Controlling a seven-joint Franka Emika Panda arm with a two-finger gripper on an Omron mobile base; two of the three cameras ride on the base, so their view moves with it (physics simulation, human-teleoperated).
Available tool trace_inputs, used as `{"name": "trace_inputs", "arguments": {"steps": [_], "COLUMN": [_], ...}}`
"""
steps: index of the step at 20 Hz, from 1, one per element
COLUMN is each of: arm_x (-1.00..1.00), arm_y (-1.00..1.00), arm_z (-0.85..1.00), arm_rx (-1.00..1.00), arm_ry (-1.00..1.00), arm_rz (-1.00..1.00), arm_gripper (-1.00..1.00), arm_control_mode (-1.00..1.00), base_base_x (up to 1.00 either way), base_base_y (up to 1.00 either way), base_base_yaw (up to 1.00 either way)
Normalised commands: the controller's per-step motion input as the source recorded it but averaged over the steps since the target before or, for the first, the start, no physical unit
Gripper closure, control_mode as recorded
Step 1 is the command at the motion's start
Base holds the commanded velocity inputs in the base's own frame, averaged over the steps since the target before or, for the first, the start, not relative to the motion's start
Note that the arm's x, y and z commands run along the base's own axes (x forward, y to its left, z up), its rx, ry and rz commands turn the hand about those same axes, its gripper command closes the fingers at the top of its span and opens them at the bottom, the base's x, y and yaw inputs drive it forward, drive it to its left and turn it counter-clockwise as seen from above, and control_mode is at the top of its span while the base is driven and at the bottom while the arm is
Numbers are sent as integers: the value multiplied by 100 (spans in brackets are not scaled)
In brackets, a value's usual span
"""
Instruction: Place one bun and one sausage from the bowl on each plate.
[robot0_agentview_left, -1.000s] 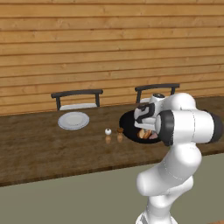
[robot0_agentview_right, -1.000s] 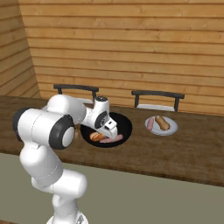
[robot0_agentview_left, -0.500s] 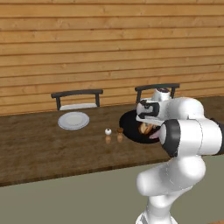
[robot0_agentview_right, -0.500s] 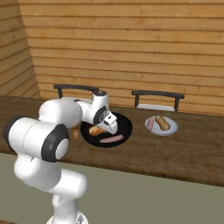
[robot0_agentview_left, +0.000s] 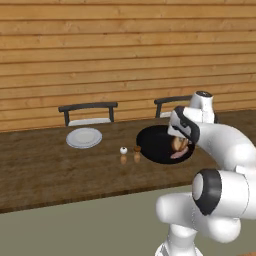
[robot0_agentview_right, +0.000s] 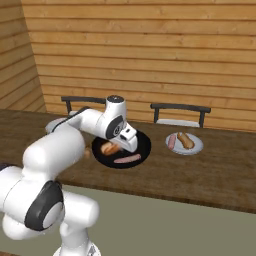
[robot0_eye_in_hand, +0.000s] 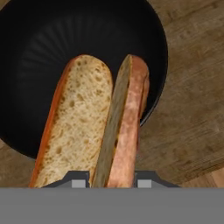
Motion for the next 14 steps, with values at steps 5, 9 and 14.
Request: {"name": "trace_inputs", "arguments": {"steps": [5,9,14], "arm_x": [-42,-22,-36], "arm_y": [-3,-1,23], "arm_z": [35,21,18], "arm_rx": [0,-1,-10], "arm_ry": [0,0,-1], "arm_rz": [12,13,15], "arm_gripper": [100,100,100], "arm_control_mode": [-100,-100,-100], "base_base_x": [0,0,0], "base_base_y": [0,0,0], "base_base_yaw": [0,0,0]}}
